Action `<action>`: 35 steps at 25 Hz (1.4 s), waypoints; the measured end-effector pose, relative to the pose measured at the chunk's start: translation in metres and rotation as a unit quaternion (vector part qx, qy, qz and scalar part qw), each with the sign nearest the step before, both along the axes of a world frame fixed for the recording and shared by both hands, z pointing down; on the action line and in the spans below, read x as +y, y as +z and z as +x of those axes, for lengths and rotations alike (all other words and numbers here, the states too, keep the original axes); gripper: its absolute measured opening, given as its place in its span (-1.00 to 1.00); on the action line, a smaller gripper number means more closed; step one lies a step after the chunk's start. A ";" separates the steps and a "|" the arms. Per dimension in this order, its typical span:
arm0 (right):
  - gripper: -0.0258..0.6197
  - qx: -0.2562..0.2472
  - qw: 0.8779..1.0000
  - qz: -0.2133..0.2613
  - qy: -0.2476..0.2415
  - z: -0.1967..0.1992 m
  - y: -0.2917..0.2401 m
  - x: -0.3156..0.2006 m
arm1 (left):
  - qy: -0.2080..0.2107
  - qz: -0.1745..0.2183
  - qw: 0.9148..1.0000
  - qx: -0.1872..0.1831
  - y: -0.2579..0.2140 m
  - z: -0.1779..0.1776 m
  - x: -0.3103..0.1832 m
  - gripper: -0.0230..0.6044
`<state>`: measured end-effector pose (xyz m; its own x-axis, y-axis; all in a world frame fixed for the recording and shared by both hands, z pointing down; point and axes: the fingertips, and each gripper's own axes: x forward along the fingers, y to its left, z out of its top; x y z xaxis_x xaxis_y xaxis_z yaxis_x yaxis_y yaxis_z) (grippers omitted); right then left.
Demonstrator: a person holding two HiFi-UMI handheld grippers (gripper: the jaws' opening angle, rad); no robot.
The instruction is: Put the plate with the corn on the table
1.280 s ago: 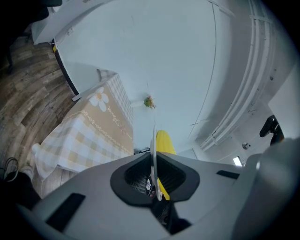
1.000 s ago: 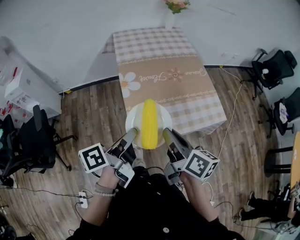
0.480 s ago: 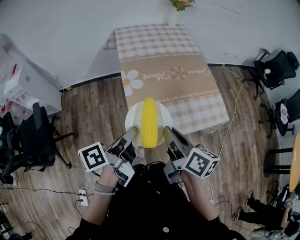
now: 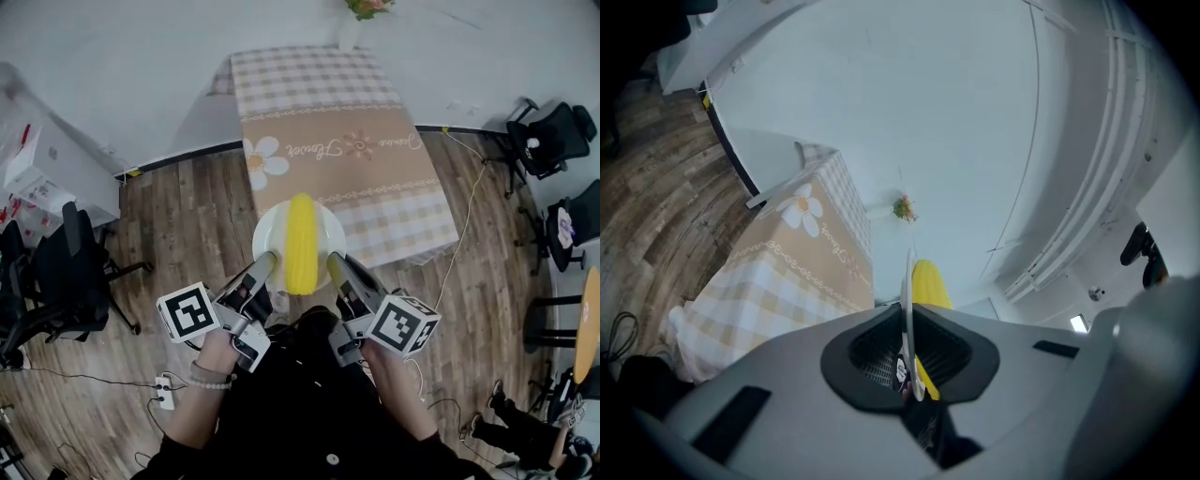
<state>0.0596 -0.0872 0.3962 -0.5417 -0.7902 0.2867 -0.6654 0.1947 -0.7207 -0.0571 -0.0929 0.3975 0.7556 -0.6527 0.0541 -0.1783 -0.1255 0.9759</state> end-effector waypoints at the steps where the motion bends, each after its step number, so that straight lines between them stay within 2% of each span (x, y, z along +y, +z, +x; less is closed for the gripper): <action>1: -0.62 -0.001 1.000 -0.001 -0.001 -0.001 0.001 0.000 | -0.001 -0.001 1.000 0.000 0.000 -0.001 0.000 -0.82; 15: -0.62 0.000 1.000 -0.011 -0.025 -0.012 0.004 -0.011 | -0.024 -0.013 1.000 -0.007 0.005 -0.013 -0.005 -0.82; 26: -0.62 0.004 0.999 -0.012 -0.044 0.004 0.004 -0.038 | -0.040 -0.011 0.999 -0.009 0.003 0.004 -0.029 -0.82; 35: -0.62 0.008 0.997 -0.004 -0.082 0.010 -0.005 -0.069 | -0.073 -0.009 0.997 -0.013 -0.002 0.012 -0.051 -0.82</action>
